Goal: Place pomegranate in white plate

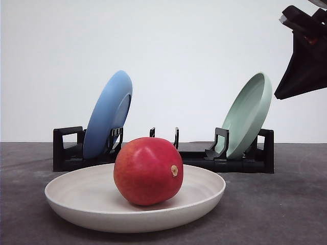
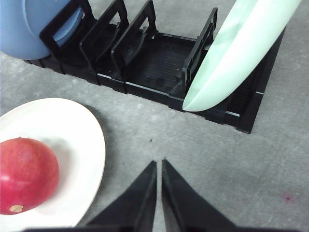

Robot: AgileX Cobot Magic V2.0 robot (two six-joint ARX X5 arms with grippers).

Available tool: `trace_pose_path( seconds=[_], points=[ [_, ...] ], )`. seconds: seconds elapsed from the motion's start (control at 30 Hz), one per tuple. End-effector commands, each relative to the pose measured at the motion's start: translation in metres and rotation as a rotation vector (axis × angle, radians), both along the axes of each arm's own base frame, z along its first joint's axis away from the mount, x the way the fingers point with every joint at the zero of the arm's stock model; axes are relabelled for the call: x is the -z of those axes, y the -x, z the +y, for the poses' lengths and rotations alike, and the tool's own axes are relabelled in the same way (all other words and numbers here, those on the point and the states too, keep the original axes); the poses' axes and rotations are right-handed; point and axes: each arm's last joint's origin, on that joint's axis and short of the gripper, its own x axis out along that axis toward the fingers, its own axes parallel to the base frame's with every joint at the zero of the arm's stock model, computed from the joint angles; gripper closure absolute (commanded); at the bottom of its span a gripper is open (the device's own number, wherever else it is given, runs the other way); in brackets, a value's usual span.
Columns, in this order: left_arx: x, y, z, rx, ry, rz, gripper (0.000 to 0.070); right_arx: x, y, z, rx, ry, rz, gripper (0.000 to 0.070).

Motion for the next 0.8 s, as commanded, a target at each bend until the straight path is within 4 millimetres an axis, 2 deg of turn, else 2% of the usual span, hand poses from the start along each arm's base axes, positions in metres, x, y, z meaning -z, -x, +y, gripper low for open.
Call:
trace_pose_path(
  seconds=[0.0,0.2,0.37,0.53,0.77],
  points=[
    [0.007,0.006,0.003,-0.015,-0.007,-0.036,0.07,-0.001,-0.001,0.001,-0.008,0.001,-0.011,0.0689],
    [0.034,0.031,0.014,-0.129,-0.029,-0.125,0.07,-0.001,-0.001,0.001,-0.008,0.001,-0.011,0.0689],
    [0.046,0.043,0.017,-0.169,-0.035,-0.214,0.07,-0.001,-0.001,0.001,-0.008,0.001,-0.011,0.0689],
    [0.053,0.05,0.019,-0.25,-0.051,-0.295,0.07,-0.001,-0.001,0.001,-0.008,0.001,-0.011,0.0689],
    [0.068,0.052,0.02,-0.255,-0.038,-0.321,0.07,-0.001,-0.001,0.001,-0.008,0.002,-0.011,0.0689]
  ],
)
